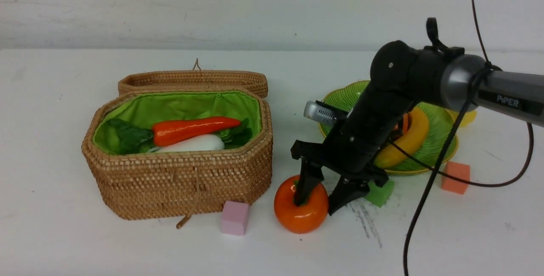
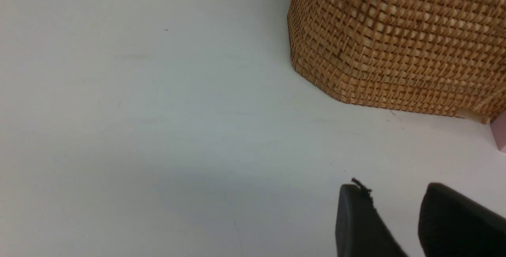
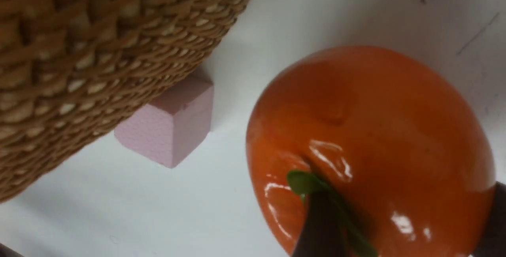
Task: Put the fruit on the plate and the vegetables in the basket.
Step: Grab a tomato with your right arm and place it on the plate on the right.
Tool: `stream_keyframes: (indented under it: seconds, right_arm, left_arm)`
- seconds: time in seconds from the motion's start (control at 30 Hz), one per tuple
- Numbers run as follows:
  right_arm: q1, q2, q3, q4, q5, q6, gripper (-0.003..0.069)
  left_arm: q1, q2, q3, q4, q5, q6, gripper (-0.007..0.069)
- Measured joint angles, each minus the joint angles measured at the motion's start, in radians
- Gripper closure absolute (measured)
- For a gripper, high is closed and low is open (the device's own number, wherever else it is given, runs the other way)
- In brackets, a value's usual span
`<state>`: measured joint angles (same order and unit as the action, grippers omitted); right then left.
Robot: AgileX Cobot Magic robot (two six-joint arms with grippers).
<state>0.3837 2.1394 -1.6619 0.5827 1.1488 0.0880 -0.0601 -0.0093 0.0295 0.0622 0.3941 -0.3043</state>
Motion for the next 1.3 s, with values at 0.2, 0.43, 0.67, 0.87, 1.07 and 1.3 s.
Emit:
stream_keyframes:
  seconds: [0.2,0.43,0.67,0.87,1.07,1.3]
  right_arm:
    - [0.001,-0.033,0.001,-0.033,0.002,-0.002,0.0193]
    - [-0.071,-0.188,0.001,-0.046,-0.059,-0.002,0.0193]
    - [-0.295,-0.228,0.001,-0.05,-0.205,-0.002,0.0193]
    - [-0.399,-0.164,0.001,-0.054,-0.192,-0.002,0.0193]
    - [-0.409,-0.118,0.006,-0.065,-0.191,-0.001,0.0193]
    - [-0.409,-0.105,0.006,-0.09,-0.219,-0.001,0.0125]
  left_arm:
    - [0.0,0.0,0.0,0.0,0.0,0.0,0.0387]
    - [0.0,0.0,0.0,0.0,0.0,0.0,0.0386]
    - [0.0,0.0,0.001,0.0,0.0,0.0,0.0386]
    - [0.0,0.0,0.001,0.0,0.0,0.0,0.0386]
    - [0.0,0.0,0.001,0.0,0.0,0.0,0.0386]
    - [0.0,0.0,0.001,0.0,0.0,0.0,0.0386]
